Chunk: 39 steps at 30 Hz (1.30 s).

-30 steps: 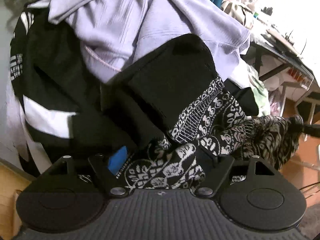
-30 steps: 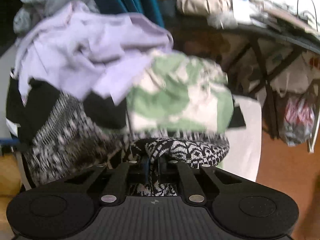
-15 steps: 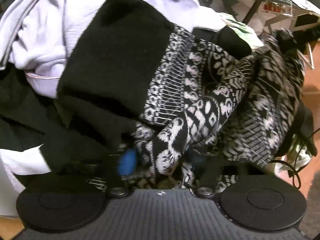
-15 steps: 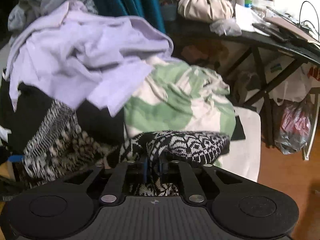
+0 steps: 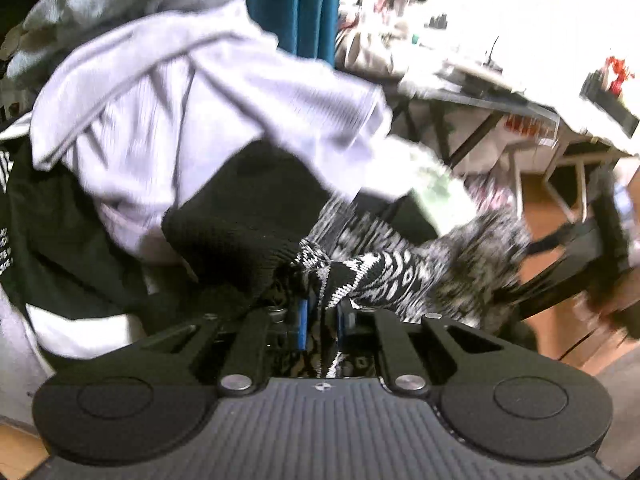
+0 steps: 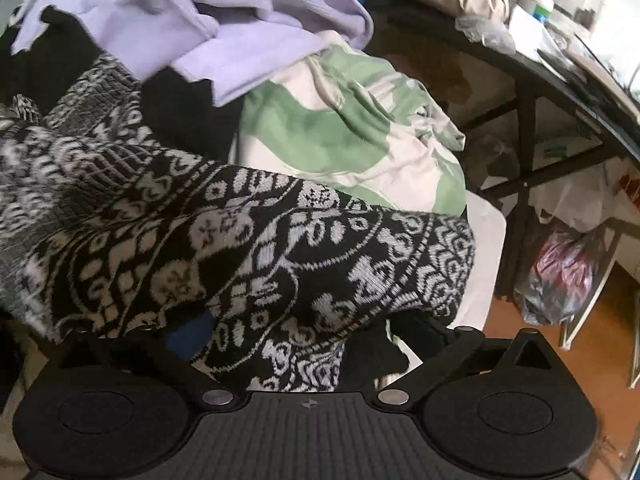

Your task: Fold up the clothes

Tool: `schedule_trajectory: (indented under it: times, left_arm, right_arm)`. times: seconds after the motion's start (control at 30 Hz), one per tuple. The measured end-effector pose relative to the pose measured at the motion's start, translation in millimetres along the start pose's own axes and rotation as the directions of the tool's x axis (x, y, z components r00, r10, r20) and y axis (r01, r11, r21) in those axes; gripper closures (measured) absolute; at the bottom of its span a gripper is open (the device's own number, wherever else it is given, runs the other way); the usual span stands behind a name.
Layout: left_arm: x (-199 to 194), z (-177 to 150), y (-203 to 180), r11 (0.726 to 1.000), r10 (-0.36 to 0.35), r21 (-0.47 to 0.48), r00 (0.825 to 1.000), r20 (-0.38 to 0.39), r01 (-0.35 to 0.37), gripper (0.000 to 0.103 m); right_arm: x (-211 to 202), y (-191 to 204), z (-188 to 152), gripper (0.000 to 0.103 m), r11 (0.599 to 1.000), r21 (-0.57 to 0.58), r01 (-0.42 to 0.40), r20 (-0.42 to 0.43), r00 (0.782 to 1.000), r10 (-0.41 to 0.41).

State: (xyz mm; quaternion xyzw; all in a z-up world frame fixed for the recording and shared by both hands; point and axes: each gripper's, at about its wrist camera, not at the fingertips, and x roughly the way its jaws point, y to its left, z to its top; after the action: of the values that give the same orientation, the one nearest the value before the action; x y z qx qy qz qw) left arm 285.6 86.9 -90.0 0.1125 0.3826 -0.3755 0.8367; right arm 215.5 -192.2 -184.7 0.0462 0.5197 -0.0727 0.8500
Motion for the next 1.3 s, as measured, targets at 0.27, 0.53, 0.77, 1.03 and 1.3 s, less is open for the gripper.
schedule_trajectory:
  times: [0.27, 0.53, 0.77, 1.03, 1.3]
  left_arm:
    - [-24.1, 42.2, -20.1, 1.0, -0.031, 0.009, 0.987, 0.156, 0.03, 0.091]
    - [-58.8, 85.1, -26.6, 0.999, -0.019, -0.018, 0.939, 0.344, 0.027, 0.092]
    - [-109.9, 125.4, -6.2, 0.992, 0.106, -0.113, 0.827, 0.552, -0.051, 0.092]
    - [-68.2, 108.8, 29.1, 0.957, 0.269, -0.213, 0.872, 0.409, -0.196, 0.092]
    - [-29.4, 79.8, 54.5, 0.935, 0.302, -0.269, 0.915, 0.267, -0.23, 0.092]
  right_arm:
    - [-32.4, -29.7, 24.7, 0.096, 0.971, 0.177, -0.158, 0.164, 0.978, 0.13]
    - [-133.5, -70.7, 71.2, 0.097, 0.938, 0.24, -0.251, 0.477, 0.872, 0.111]
    - [-219.9, -80.9, 114.7, 0.097, 0.938, 0.146, -0.315, 0.706, 0.697, 0.124]
    - [-187.8, -65.8, 144.9, 0.096, 0.966, 0.069, -0.25, 0.635, 0.758, 0.151]
    - [-66.7, -23.8, 118.0, 0.069, 0.994, -0.016, -0.112, 0.31, 0.944, 0.111]
